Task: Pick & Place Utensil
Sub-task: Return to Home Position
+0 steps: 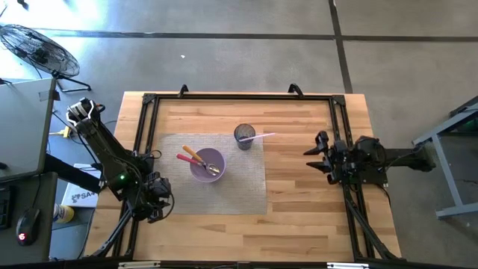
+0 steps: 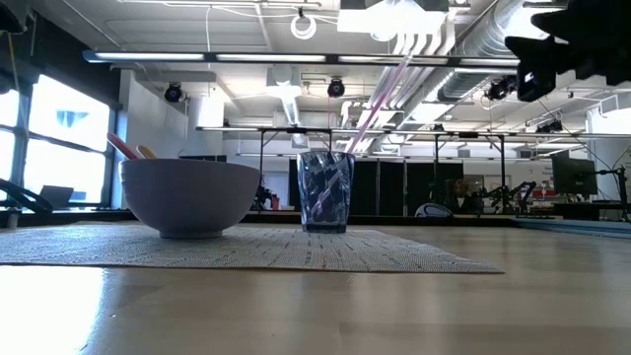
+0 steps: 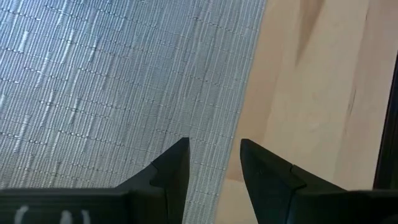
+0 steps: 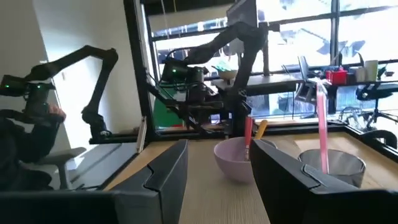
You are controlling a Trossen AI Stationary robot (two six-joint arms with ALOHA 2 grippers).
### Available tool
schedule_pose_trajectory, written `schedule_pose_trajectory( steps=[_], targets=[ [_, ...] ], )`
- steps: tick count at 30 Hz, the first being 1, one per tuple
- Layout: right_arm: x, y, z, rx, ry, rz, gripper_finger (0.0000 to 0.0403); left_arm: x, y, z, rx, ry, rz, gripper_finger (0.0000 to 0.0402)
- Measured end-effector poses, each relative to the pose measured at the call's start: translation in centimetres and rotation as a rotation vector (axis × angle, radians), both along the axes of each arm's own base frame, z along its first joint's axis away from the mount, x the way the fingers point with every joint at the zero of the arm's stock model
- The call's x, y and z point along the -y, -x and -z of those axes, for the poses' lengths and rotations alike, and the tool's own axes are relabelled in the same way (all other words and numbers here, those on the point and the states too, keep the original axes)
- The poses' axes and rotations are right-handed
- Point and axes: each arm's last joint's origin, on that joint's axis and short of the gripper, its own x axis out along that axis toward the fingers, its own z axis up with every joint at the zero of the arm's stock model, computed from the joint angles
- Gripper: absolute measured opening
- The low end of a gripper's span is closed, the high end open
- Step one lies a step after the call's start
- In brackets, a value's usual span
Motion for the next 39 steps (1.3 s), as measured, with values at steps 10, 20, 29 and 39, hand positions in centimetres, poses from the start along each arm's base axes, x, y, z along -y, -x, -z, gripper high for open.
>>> schedule_pose_trajectory(
  steps=[10, 20, 29, 39],
  targets=[
    [0.3, -0.6, 3.2, -0.178, -0.006, 0.092, 0.0168, -0.2, -0.2, -0.1, 0.089, -0.099, 0.028, 0.0140],
    [0.3, -0.7, 3.4, -0.200, 0.001, 0.100, 0.0168, 0.2, -1.3, -1.0, 0.344, -0.352, 0.242, 0.0140],
    [0.3, -0.7, 3.4, -0.201, -0.002, 0.099, 0.0168, -2.3, -3.5, -3.8, 0.510, -0.380, 0.401, 0.0140],
    [0.3, -0.7, 3.4, -0.201, -0.002, 0.099, 0.0168, -7.6, -0.4, -8.4, 0.844, -0.315, 0.459, 0.0140]
  ],
)
